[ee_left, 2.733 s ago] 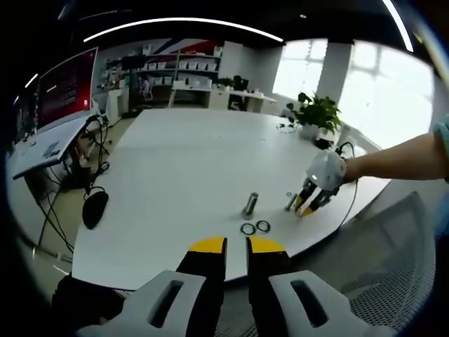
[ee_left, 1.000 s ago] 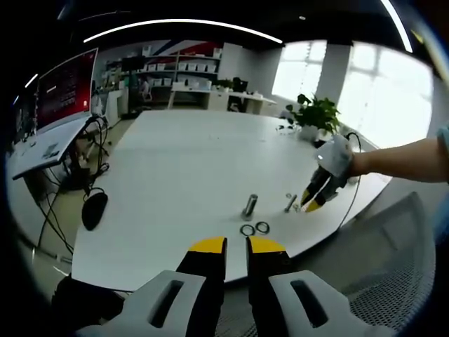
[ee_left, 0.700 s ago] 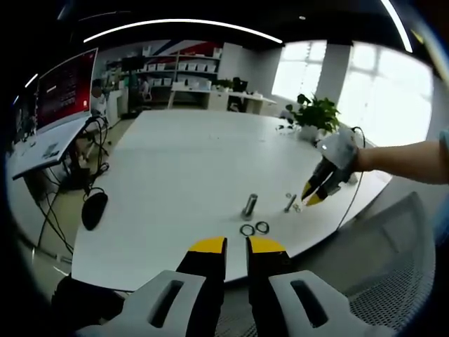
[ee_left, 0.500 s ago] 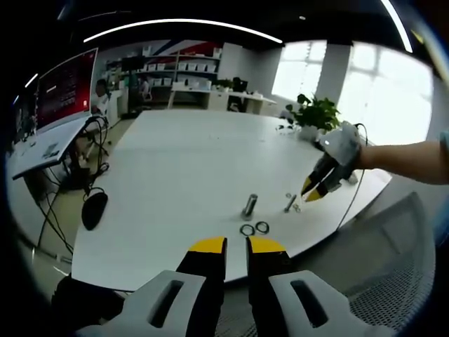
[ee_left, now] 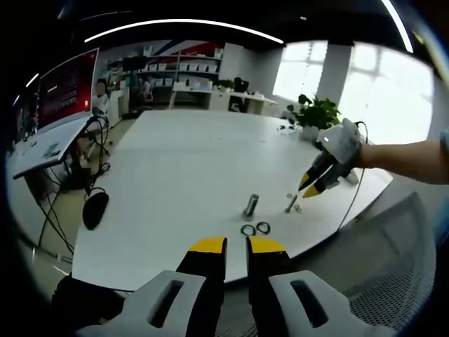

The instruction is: Place the washer onto the threaded stud by aligning its center hole with the stud, sliding it down to the base, and recovering from edge contact or off-axis alignment until the washer reaches the visible bottom stop.

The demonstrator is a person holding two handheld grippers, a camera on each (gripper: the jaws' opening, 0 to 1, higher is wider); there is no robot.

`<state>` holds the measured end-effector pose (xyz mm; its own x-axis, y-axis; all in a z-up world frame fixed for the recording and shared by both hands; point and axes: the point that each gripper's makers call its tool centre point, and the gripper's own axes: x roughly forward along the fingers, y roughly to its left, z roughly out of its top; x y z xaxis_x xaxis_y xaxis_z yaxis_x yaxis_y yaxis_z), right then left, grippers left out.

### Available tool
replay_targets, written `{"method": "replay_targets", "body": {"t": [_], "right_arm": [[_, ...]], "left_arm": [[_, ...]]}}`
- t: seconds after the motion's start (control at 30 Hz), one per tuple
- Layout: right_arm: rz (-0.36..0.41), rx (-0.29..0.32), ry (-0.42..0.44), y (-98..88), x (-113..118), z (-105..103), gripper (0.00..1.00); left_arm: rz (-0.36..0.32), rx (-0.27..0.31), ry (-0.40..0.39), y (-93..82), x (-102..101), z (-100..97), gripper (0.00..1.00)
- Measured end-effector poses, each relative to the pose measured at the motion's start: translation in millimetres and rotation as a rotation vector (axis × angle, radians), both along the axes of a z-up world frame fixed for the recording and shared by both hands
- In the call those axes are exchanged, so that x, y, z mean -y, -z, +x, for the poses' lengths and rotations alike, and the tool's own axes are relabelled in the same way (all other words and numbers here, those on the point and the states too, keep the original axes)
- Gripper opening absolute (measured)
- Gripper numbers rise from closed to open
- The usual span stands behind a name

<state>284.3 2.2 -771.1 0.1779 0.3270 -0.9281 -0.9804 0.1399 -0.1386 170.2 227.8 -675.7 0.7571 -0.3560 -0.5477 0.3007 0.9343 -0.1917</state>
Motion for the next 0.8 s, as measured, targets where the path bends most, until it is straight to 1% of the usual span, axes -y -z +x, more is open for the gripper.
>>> {"method": "replay_targets", "body": {"t": [0.2,0.4,0.53,0.6,0.8], "right_arm": [[-0.014,-0.009,-0.011,6.4,-1.8,1.9,0.12],[-0.02,-0.01,-0.017,8.4,-3.7,3.3,0.12],[-0.033,0.001,-0.026,11.6,-2.1,4.5,0.12],[-0.023,-0.004,-0.021,12.7,-3.4,4.5,0.12],[-0.04,-0.014,-0.026,19.1,-2.9,4.8,0.12]], "left_arm": [[0.0,-0.006,-0.003,0.7,-0.2,-0.4,0.09],[0.0,-0.005,-0.005,0.6,-0.5,-0.3,0.09],[0.0,-0.004,-0.007,0.6,-0.9,-0.1,0.09],[-0.001,-0.004,-0.007,0.5,-0.9,-0.1,0.09],[0.0,-0.004,-0.007,0.5,-0.8,0.1,0.09]]}}
